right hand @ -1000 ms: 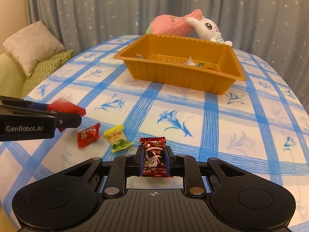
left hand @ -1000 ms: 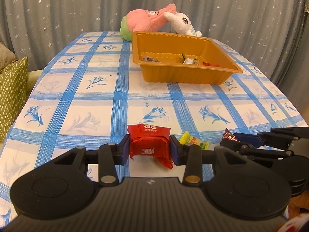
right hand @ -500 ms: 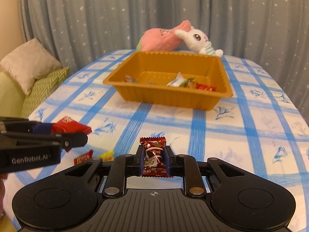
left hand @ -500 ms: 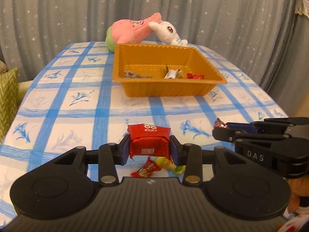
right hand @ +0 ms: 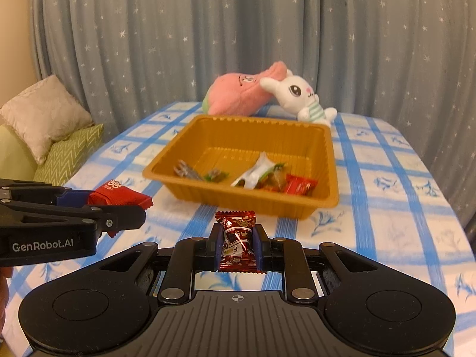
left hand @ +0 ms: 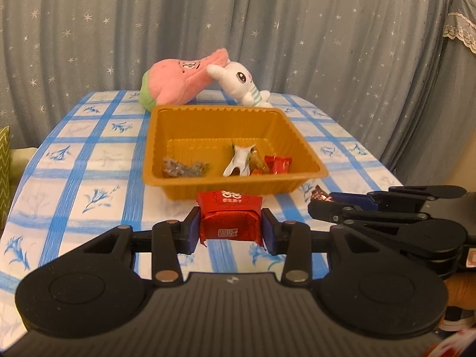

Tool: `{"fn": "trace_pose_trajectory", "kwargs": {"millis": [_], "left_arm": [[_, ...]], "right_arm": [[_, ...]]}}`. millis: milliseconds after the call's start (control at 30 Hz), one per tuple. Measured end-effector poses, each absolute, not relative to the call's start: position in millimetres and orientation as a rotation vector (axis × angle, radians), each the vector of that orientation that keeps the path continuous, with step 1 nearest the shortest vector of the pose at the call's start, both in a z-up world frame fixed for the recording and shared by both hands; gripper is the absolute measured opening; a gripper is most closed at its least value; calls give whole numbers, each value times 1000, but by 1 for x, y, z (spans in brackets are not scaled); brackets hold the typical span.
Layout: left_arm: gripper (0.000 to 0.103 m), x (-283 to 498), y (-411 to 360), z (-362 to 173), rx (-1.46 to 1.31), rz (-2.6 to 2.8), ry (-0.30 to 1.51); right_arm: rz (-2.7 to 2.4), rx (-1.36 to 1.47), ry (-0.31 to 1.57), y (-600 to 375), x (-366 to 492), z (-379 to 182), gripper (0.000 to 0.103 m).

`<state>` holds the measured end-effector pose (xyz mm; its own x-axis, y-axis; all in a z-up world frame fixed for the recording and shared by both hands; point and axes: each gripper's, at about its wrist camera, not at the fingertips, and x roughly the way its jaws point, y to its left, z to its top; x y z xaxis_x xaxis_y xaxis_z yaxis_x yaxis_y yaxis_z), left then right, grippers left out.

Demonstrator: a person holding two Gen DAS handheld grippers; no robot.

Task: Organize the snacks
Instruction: 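Carry the red packet and brown-red candy over the orange tray, then open both tools to release the candies into the orange tray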

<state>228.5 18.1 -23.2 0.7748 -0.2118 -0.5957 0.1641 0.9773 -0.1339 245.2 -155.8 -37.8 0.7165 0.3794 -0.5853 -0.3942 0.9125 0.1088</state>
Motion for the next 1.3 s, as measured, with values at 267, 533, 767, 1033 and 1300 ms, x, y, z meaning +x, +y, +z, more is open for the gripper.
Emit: {"fn": "trace_pose_trajectory", "kwargs": {"millis": [267,533,767,1033,1300], "left_arm": [[38,255,15,-14,-76,-213,636],[38,287,13,-4,-84,-200,609],[38,319,15,0,-79,-186,595],[38,355,21,-3,-120,-165,607],[38,380,18,-19,-129,-183,646]], "right_arm": [[419,-6,626,-162,273,-25,21],[400,52,604,-170,300,-10,21],[370,96,602,-180,327,-5,21],[347,159,634,-187,366,-10,21],[339,180,663,-182,393,-23,21]]}}
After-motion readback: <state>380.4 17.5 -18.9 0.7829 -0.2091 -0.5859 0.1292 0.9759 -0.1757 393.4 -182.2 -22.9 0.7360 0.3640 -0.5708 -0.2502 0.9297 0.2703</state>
